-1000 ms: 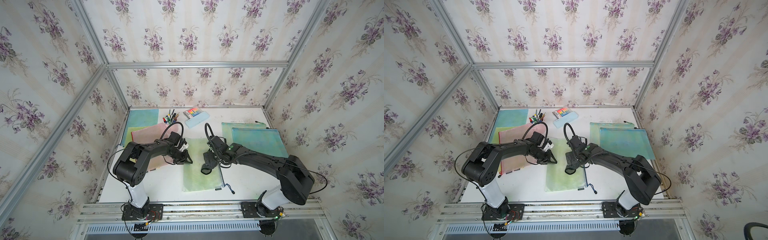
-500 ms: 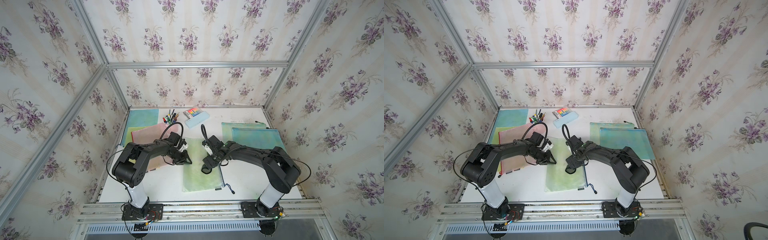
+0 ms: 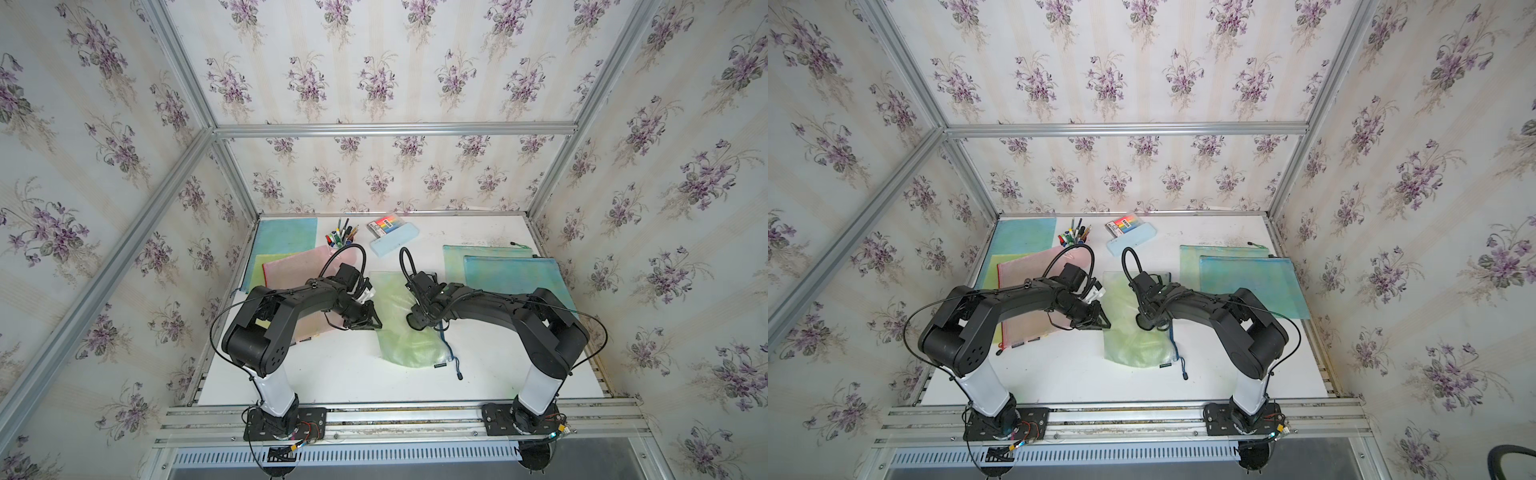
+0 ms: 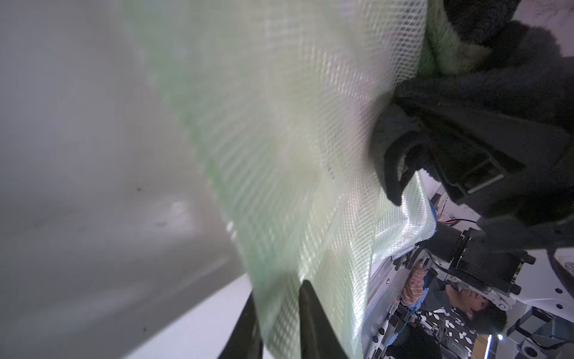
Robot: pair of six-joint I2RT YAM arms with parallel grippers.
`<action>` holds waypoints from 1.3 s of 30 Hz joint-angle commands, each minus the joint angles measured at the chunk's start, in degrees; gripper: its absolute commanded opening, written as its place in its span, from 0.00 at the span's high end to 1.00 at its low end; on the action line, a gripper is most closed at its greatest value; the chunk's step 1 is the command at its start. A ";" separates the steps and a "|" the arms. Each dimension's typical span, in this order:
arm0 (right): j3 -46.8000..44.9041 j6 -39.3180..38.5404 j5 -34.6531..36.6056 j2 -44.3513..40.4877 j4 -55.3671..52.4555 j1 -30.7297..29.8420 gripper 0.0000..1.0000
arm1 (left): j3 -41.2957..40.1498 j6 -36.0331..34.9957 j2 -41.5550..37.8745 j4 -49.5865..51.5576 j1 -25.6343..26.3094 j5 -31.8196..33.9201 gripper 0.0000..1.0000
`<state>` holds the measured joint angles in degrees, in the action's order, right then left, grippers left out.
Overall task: Wipe the document bag
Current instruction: Wipe the dirt from the document bag.
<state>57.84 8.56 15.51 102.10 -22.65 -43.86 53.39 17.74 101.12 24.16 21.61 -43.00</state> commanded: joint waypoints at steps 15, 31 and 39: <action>-2.29 2.52 -3.94 -2.03 -5.51 0.09 0.55 | 0.83 -1.21 0.84 0.21 -0.78 -1.92 0.60; -4.14 4.44 -9.73 2.31 -1.63 -0.09 0.58 | 0.40 1.69 6.49 -3.33 5.37 -0.79 0.34; -4.15 4.89 -11.80 3.43 -0.03 -0.18 0.58 | -0.95 4.74 4.50 -11.80 5.29 -6.55 0.26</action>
<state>55.18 12.88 13.43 102.43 -19.31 -43.92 52.86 21.12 105.23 14.11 26.81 -53.63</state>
